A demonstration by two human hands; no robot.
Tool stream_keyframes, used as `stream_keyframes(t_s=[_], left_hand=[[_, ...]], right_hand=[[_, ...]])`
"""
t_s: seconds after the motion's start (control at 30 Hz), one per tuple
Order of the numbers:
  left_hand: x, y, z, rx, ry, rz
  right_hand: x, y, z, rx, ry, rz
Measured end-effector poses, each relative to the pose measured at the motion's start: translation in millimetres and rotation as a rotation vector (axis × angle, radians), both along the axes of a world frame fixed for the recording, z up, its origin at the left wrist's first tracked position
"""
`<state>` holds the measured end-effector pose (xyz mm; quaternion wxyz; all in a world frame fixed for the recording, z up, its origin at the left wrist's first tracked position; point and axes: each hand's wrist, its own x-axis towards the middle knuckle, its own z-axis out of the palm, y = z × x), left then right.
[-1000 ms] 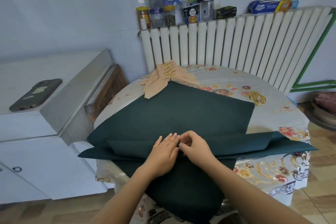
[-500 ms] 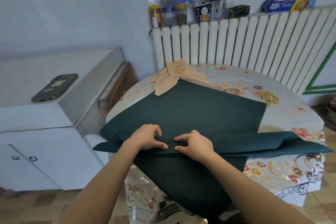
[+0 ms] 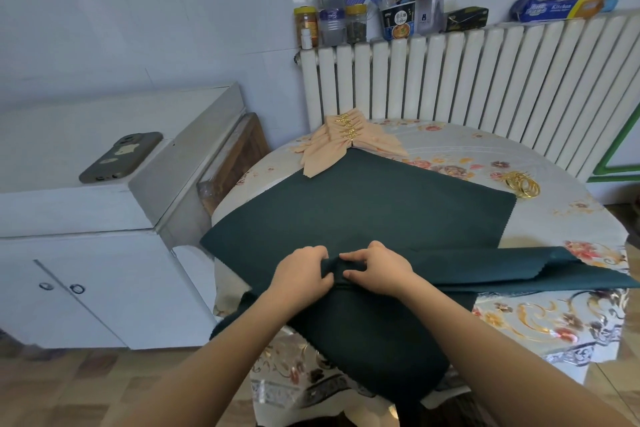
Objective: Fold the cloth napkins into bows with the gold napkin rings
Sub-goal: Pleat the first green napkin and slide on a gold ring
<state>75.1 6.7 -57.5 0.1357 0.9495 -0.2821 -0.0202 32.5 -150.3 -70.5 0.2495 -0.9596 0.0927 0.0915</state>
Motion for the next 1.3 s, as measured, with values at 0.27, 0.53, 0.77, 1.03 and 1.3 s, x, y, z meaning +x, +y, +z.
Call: stream_keyframes(t_s=[0.27, 0.53, 0.77, 1.03, 1.3], left_hand=[[12.5, 9.6, 11.9, -0.089, 0.457, -0.102], [2.9, 13.3, -19.9, -0.077, 0.287, -0.249], [-21.3, 5.2, -38.5, -0.018, 0.103, -0.187], [-33.3, -4.7, -39.2, -0.097, 0.047, -0.239], [-29.2, -8.9, -37.1, 0.114, 0.008, -0.259]], right_hand=[[-5.1, -10.2, -1.6, 0.274, -0.071, -0.032], [-16.6, -6.2, 0.7, 0.272, -0.12, -0.059], [-17.9, -9.6, -2.3, 0.176, -0.128, -0.008], [-17.3, -35.6, 9.0, 0.237, -0.066, 0.096], [-32.5, -26.5, 0.0, 0.037, -0.183, 0.03]])
